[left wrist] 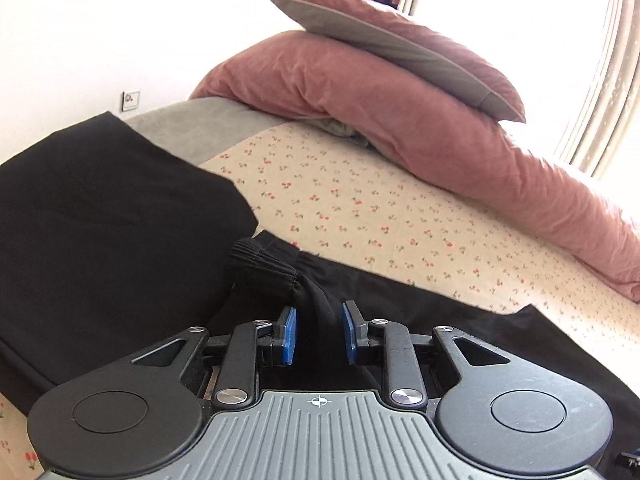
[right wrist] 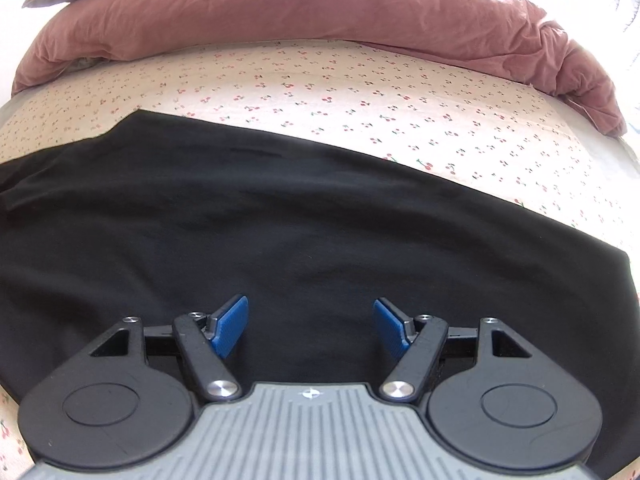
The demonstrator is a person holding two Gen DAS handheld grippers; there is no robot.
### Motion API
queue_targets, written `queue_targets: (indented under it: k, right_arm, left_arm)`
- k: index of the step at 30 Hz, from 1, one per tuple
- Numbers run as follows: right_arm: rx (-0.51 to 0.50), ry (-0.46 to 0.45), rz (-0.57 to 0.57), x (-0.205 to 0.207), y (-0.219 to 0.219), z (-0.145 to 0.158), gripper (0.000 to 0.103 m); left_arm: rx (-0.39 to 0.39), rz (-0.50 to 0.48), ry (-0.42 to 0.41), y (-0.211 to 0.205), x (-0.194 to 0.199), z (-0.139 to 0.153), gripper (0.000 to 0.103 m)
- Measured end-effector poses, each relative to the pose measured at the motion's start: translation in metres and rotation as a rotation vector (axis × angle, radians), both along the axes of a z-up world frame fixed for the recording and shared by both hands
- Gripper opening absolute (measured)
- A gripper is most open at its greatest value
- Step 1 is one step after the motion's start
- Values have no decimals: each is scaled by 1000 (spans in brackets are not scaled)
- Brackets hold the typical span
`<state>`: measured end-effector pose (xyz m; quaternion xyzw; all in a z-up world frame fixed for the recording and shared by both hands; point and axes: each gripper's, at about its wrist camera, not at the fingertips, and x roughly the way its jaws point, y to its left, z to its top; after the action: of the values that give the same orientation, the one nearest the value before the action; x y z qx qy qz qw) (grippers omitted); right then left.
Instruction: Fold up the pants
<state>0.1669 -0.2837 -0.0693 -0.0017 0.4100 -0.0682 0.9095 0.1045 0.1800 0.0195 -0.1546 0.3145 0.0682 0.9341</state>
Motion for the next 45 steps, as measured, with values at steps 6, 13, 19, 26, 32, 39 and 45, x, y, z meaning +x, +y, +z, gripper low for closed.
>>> queue_targets:
  k: [6, 13, 19, 26, 32, 39, 45]
  right_arm:
    - [8, 28, -87, -28, -50, -5, 75]
    - [-8, 30, -146, -63, -81, -9, 83]
    - [-23, 31, -70, -75, -65, -6, 82]
    - [16, 24, 147, -73, -18, -4, 82]
    - [-39, 107, 196, -97, -16, -13, 85]
    - [94, 38, 9, -133, -88, 2, 90]
    - [414, -222, -554, -196, -216, 14, 84]
  left_arm:
    - [-4, -126, 29, -37, 20, 5, 30]
    - [-61, 204, -147, 11, -8, 48, 41]
    - [-90, 180, -152, 14, -5, 45, 47]
    - [49, -213, 103, -117, 35, -43, 49]
    - [127, -229, 176, -129, 32, -81, 50]
    - [59, -143, 179, -98, 31, -70, 49]
    - [99, -345, 80, -146, 6, -59, 49]
